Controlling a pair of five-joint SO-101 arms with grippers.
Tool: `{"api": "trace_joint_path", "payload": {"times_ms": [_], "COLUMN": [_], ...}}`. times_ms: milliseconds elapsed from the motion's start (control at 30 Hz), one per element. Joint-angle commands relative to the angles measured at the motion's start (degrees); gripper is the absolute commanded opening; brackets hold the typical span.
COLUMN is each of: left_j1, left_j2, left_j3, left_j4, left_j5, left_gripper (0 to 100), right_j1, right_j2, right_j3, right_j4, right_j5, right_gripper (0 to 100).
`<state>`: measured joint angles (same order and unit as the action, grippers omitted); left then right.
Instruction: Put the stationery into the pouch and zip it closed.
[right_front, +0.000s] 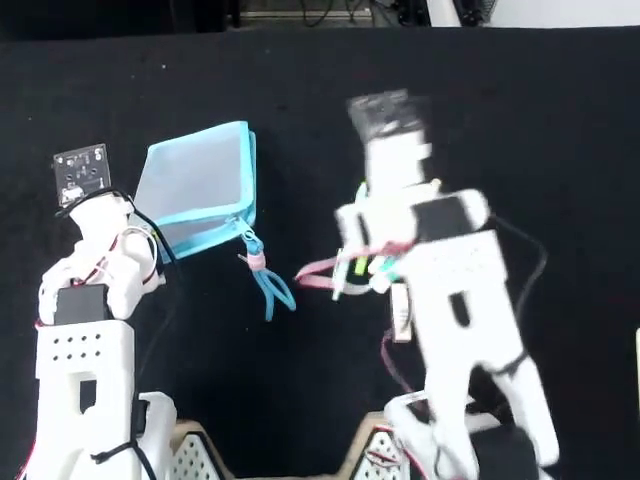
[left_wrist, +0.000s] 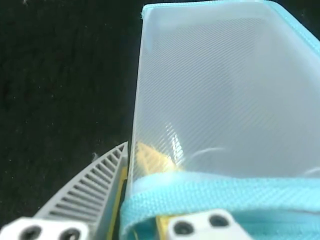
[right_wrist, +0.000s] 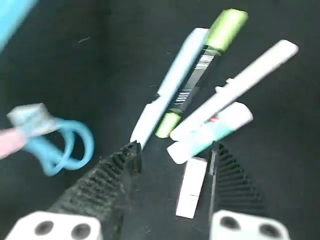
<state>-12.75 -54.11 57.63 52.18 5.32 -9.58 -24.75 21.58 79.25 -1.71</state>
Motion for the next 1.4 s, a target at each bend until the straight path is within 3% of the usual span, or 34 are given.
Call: {"api": "trace_joint_path", "payload": {"times_ms": [0, 233, 700, 933, 1167, 1367], "left_j1": [-0.3, -0.5, -0.2, -0.5, -0.5, -0.5], "left_j2": [0.8, 0.8, 0.8, 0.8, 0.8, 0.8], "left_j3": [0.2, 0.2, 0.3, 0.3, 0.4, 0.4], "left_j4": [0.0, -0.1, 0.0, 0.1, 0.1, 0.1], "left_j5": [0.8, 0.8, 0.8, 0.8, 0.8, 0.8], "left_gripper": [3, 3, 3, 3, 3, 3], "right_j1": [5.1, 7.8, 6.1, 7.6, 7.6, 8.4], "right_j2": [8.7, 30.1, 63.0, 79.2, 91.7, 97.2], "right_j3": [-7.2, -19.8, -59.8, -80.3, -101.5, -109.5], "right_j4": [-1.1, -1.7, -1.1, 5.6, 16.2, 18.6], "right_j5": [-1.0, -9.4, -9.8, -9.8, -9.8, -9.8], "right_gripper": [20.8, 20.8, 20.8, 13.8, 13.7, 13.8]}}
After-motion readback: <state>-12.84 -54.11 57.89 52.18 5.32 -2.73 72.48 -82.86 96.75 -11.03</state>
